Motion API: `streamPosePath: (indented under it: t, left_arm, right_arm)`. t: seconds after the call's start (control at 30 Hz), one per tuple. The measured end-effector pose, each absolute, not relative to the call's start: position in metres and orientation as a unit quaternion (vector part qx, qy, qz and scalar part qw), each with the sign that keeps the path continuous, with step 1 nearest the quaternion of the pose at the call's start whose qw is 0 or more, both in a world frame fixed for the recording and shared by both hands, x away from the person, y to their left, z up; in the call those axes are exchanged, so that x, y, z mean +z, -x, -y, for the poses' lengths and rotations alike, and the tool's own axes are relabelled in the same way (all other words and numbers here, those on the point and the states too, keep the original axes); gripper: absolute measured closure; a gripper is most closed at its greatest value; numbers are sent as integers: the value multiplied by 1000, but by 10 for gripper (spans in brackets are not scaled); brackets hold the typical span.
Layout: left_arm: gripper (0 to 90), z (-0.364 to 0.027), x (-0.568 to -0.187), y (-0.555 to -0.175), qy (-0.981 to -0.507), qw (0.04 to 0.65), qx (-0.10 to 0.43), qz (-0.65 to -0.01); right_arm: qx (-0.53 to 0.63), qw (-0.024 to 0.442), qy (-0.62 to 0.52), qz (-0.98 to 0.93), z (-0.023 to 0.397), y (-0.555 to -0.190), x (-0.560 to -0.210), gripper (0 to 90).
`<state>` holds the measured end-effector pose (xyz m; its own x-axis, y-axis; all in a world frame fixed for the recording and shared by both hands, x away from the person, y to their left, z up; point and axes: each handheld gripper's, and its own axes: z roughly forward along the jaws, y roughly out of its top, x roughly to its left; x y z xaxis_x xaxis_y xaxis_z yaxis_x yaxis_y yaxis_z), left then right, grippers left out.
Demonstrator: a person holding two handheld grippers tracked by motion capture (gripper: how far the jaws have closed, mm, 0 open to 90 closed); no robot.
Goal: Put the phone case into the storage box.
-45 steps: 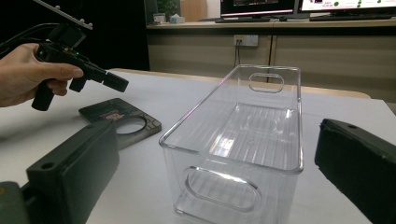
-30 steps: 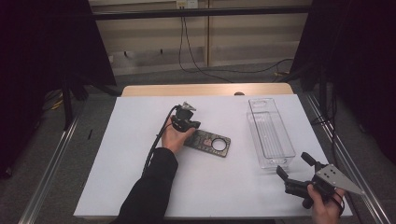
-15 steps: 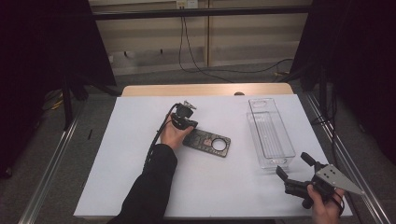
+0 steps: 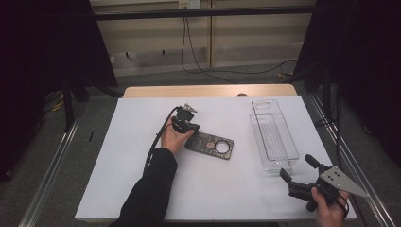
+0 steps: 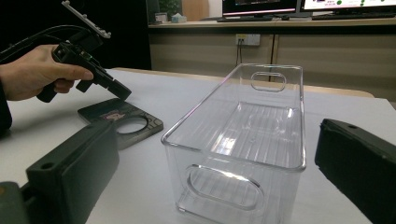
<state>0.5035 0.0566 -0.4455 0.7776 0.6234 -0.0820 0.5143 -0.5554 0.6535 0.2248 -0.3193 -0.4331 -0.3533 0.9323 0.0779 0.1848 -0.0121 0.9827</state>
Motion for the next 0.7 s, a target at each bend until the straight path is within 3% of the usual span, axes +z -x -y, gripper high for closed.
streamPosePath:
  t: [0.7]
  left_arm:
    - [900,-67,-447,-481,-879,355,83,-308]
  right_arm:
    - [545,345,-455,-614,319,-224,-433,0]
